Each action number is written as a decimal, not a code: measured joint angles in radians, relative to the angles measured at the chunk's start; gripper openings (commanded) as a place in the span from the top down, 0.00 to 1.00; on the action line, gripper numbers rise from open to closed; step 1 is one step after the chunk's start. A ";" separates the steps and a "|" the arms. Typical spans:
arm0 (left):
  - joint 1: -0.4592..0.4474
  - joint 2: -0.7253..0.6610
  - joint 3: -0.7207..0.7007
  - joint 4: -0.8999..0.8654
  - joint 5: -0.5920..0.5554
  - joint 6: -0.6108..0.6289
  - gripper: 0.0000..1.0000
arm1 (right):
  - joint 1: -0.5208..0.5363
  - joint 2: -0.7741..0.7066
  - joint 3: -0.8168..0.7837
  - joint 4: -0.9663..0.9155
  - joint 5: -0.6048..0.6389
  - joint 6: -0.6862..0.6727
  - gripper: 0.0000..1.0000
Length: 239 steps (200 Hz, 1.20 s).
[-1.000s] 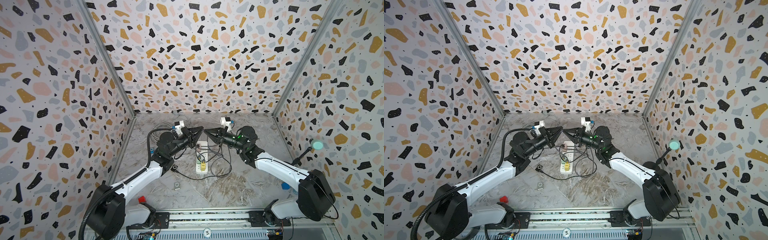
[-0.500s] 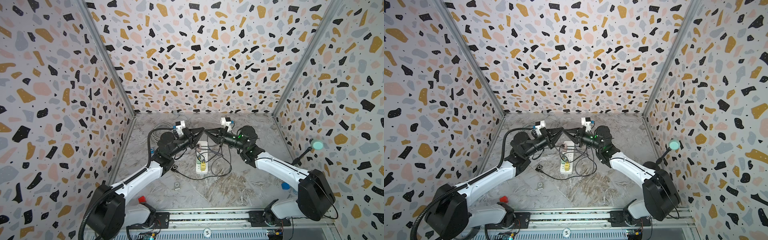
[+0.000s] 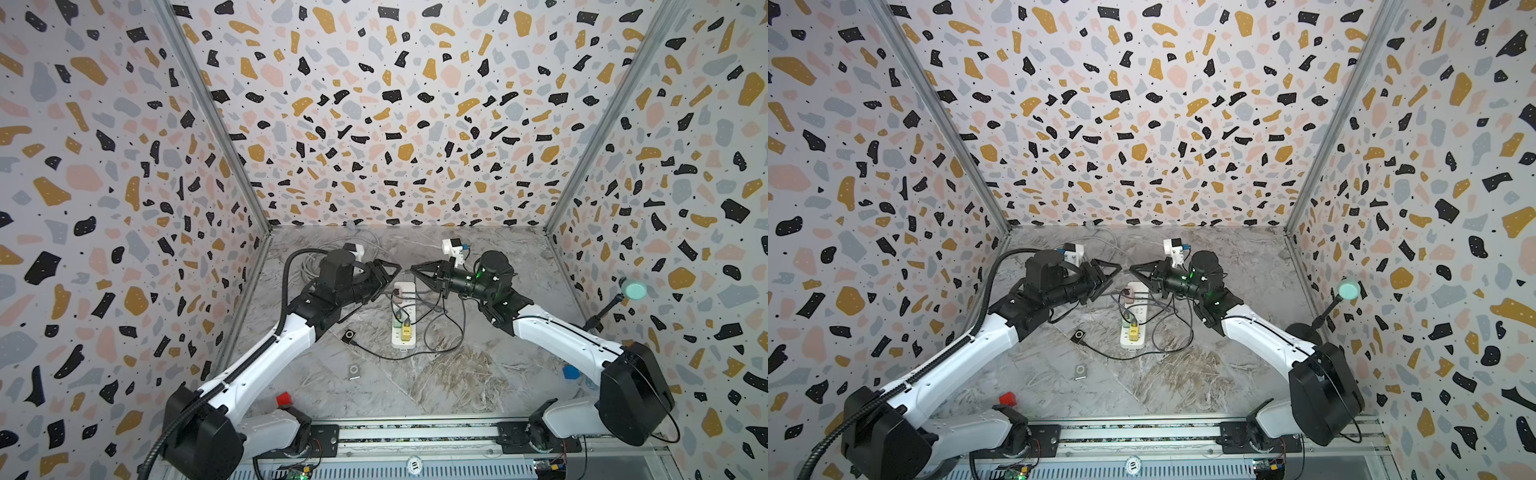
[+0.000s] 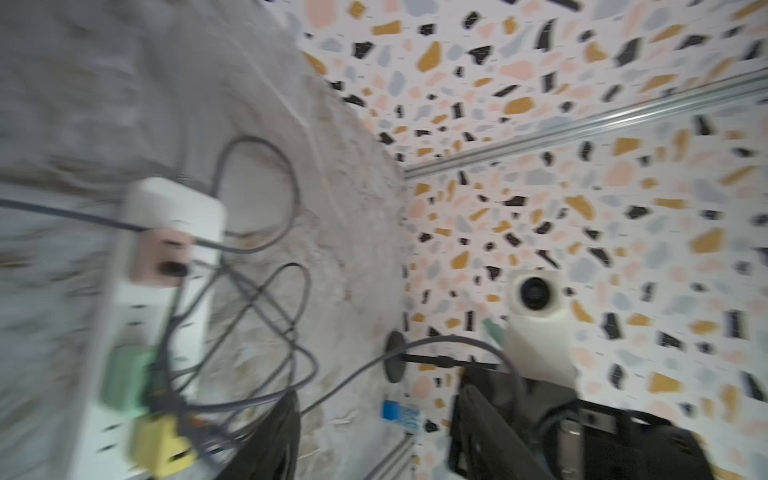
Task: Charge mp3
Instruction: Adjust the charging cable, then pick up the MP3 player from the center of the board.
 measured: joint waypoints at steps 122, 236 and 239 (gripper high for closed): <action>0.007 0.100 -0.318 -0.506 -0.200 0.274 0.48 | -0.103 -0.128 0.000 -0.252 -0.065 -0.205 1.00; 0.007 0.208 -0.274 -0.484 -0.047 0.389 0.51 | -0.104 -0.128 0.000 -0.251 -0.077 -0.213 1.00; 0.007 0.206 -0.270 -0.486 -0.044 0.390 0.51 | -0.104 -0.128 0.000 -0.251 -0.077 -0.213 1.00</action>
